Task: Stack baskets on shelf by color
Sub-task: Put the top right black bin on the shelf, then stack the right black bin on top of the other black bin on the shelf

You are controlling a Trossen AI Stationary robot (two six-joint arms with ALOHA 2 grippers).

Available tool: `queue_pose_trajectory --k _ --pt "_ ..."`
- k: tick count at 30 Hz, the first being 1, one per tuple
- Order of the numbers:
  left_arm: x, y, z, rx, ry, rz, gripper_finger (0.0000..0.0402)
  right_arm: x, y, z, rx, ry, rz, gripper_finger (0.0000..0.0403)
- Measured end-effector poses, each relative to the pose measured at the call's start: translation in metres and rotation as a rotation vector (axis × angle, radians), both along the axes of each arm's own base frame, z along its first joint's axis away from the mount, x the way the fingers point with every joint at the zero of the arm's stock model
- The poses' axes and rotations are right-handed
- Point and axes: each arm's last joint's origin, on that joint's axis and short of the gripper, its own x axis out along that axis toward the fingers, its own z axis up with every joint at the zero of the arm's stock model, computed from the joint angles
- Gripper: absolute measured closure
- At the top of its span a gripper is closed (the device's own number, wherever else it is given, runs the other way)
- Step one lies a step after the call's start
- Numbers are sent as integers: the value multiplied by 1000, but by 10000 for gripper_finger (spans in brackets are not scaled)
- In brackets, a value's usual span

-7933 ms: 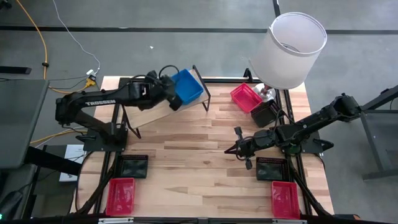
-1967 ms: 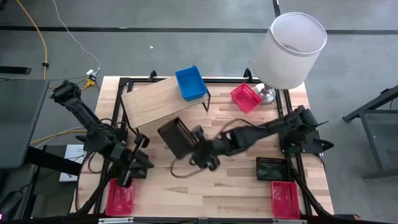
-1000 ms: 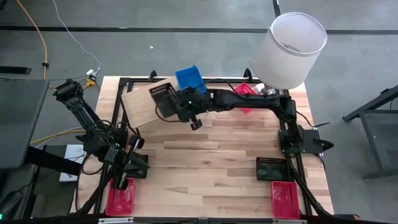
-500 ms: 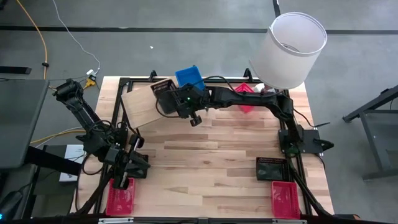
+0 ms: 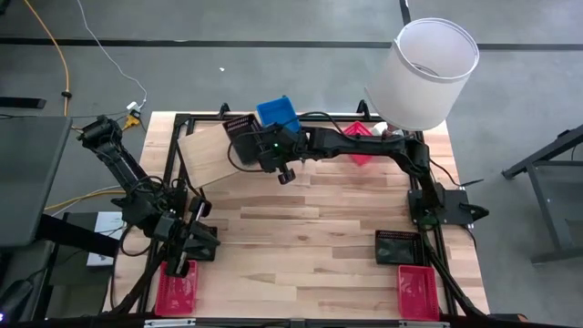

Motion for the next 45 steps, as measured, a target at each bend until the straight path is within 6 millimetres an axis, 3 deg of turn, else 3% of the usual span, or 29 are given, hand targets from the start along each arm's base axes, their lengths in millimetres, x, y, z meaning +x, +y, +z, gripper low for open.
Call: queue_pose_trajectory --k 5,17,29,34,38,45 --pt "0 0 0 3 3 0 401 0 -1 0 -16 -1 -48 385" --pt "0 0 0 4 4 0 402 2 4 2 -36 -22 -78 268" --pt "0 0 -1 4 17 25 401 -11 24 25 -102 -23 -72 258" --pt "1 1 -2 4 30 50 402 -32 45 46 -55 1 -68 258" --pt "1 1 -2 4 31 52 402 -62 68 63 37 78 -93 258" --pt "2 3 -2 1 32 71 401 -113 104 68 462 377 -262 258"
